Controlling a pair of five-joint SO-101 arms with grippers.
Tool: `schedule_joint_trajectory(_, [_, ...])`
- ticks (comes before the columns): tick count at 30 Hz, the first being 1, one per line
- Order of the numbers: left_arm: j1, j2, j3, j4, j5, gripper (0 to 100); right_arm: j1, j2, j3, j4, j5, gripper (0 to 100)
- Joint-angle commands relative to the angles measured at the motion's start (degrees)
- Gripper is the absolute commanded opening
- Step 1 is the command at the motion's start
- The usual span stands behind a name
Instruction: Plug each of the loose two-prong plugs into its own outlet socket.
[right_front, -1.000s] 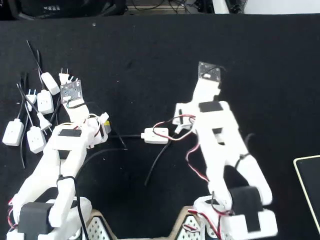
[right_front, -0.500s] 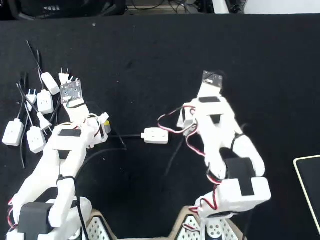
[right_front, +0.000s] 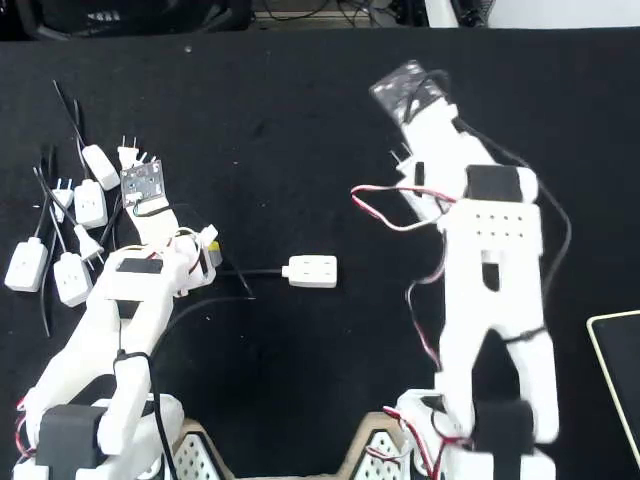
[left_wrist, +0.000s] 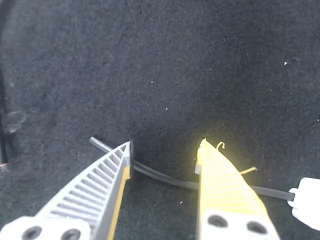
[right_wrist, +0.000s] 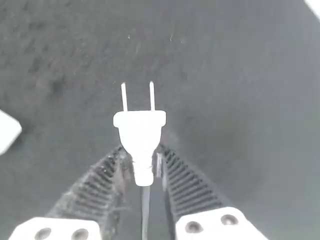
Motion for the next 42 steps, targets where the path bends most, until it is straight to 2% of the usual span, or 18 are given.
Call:
schedule_joint_trajectory(1, [-0.5,-2.0,-0.1,-0.4,0.7,21,-0.1,-5.5,3.7,0.4,18.7,1.1])
schedule_joint_trajectory(3, [-0.6,-2.0,-0.1,-0.4,0.7,21,-0.4,-6.6,10.7,0.2,23.5,1.1])
schedule_joint_trajectory(6, [-0.6,-2.0,-0.1,-0.4,0.7,21,-0.4,-7.5,21.5,-4.0,25.2,1.1])
schedule_joint_trajectory(9, [-0.5,-2.0,-0.1,-0.4,0.7,21,0.1,-8.0,31.4,-12.6,24.0,1.1])
schedule_joint_trajectory(11, [-0.3,-2.0,-0.1,-0.4,0.7,21,-0.3,-8.0,35.9,-16.0,20.0,1.9])
schedule_joint_trajectory(13, [-0.2,-2.0,-0.1,-0.4,0.7,21,-0.4,-8.0,37.1,-16.4,17.5,8.5])
schedule_joint_trajectory(17, [-0.2,-2.0,-0.1,-0.5,0.7,21,-0.2,-8.0,34.7,-13.3,16.4,29.6])
schedule_joint_trajectory(19, [-0.4,-2.0,-0.1,-0.5,0.7,21,-0.4,-8.0,32.2,-10.7,16.4,35.0])
schedule_joint_trajectory(26, [-0.5,-2.0,-0.1,-0.4,0.7,21,-0.6,-5.2,26.0,-8.8,12.8,24.7])
schedule_joint_trajectory(32, [-0.5,-2.0,-0.1,-0.4,0.7,21,-3.4,5.1,25.8,-16.0,9.3,24.3])
schedule_joint_trajectory(37, [-0.6,-2.0,-0.1,-0.4,0.7,21,-2.9,8.7,24.7,-16.8,9.6,24.3])
schedule_joint_trajectory(42, [-0.4,-2.0,-0.1,-0.4,0.7,21,-3.0,8.9,24.5,-15.9,13.5,24.3])
